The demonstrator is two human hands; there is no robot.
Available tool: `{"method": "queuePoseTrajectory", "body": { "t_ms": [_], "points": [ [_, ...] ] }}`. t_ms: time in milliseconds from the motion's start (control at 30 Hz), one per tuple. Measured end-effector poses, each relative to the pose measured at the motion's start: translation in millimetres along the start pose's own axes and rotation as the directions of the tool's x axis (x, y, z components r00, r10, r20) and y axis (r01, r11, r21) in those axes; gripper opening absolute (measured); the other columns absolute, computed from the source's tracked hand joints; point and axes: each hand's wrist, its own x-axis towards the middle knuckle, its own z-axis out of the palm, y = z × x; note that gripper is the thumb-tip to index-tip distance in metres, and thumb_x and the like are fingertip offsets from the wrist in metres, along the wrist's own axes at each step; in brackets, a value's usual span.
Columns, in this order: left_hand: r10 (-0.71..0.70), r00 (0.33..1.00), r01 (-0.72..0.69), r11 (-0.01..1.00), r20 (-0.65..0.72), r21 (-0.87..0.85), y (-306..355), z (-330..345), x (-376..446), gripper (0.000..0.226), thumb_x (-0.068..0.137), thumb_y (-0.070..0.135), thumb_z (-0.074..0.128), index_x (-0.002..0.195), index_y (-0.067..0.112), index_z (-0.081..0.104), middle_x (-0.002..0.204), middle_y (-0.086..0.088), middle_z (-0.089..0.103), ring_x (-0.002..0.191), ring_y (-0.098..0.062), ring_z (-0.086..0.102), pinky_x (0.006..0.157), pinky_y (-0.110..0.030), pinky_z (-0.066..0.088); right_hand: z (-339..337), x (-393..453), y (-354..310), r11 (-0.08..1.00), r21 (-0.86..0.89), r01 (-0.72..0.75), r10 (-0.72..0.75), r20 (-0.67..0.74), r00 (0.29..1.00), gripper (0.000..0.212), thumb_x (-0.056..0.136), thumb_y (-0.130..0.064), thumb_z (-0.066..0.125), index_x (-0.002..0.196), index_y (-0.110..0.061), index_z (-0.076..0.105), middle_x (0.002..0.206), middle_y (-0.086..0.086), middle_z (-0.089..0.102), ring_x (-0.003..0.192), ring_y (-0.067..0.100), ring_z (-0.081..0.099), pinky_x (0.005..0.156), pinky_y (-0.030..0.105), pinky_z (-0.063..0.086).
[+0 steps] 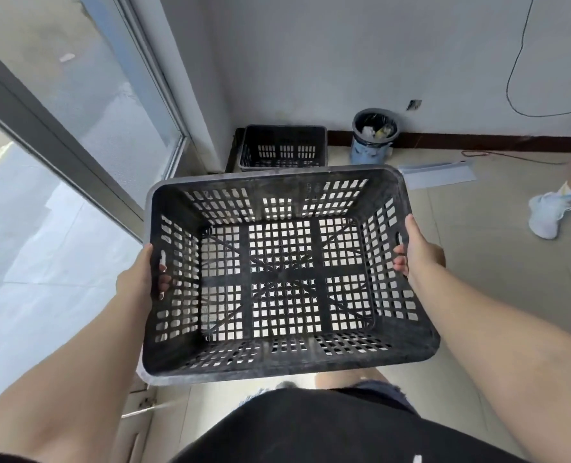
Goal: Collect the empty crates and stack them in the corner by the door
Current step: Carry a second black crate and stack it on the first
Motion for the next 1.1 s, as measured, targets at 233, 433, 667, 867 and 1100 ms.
{"method": "queuePoseTrajectory", "body": {
  "t_ms": [233,433,667,867,1100],
  "points": [
    [-0.009,1.0,0.009,1.0,-0.008,0.0,70,76,57,0.044,0.086,0.05,0.06,0.07,0.008,0.056,0.048,-0.006,0.058,0.05,-0.02,0.047,0.049,-0.028,0.038,62,71,-76,1.0,-0.008,-0.003,0.003,0.039,0.999,0.072,0.072,-0.079,0.056,0.066,-0.008,0.062,0.061,0.003,0.065,0.049,0.016,0.056,0.084,0.039,0.058],
    [0.008,0.997,-0.01,0.999,-0.072,-0.034,129,140,95,0.043,0.084,0.05,0.062,0.068,0.01,0.057,0.036,0.002,0.055,0.05,-0.019,0.049,0.05,-0.029,0.037,110,129,-151,0.999,0.036,-0.021,0.018,0.089,0.996,0.066,0.074,-0.075,0.06,0.069,-0.009,0.06,0.063,0.001,0.063,0.048,0.014,0.053,0.08,0.035,0.057],
    [-0.007,0.997,0.006,1.0,-0.079,-0.022,196,204,141,0.043,0.083,0.052,0.062,0.073,0.01,0.058,0.065,-0.004,0.058,0.052,-0.018,0.05,0.051,-0.028,0.04,160,178,-230,0.998,0.053,-0.023,0.017,0.106,0.994,0.061,0.077,-0.071,0.06,0.07,-0.011,0.06,0.065,0.0,0.062,0.047,0.012,0.051,0.066,0.027,0.052],
    [-0.014,0.999,0.014,1.0,-0.032,0.005,242,254,201,0.046,0.081,0.056,0.058,0.07,0.012,0.058,0.062,-0.004,0.056,0.047,-0.018,0.046,0.047,-0.028,0.036,209,217,-279,0.998,0.043,-0.047,0.044,0.079,0.996,0.061,0.077,-0.071,0.06,0.07,-0.01,0.06,0.068,0.001,0.062,0.049,0.012,0.052,0.069,0.026,0.053],
    [-0.023,1.0,0.023,0.997,0.001,0.075,309,318,280,0.043,0.082,0.053,0.059,0.069,0.011,0.06,0.062,-0.006,0.058,0.049,-0.018,0.048,0.05,-0.028,0.038,280,260,-335,0.993,0.034,-0.111,0.112,-0.004,0.994,0.065,0.075,-0.074,0.059,0.071,-0.01,0.061,0.073,0.0,0.065,0.05,0.012,0.054,0.076,0.028,0.055]
  ]
}}
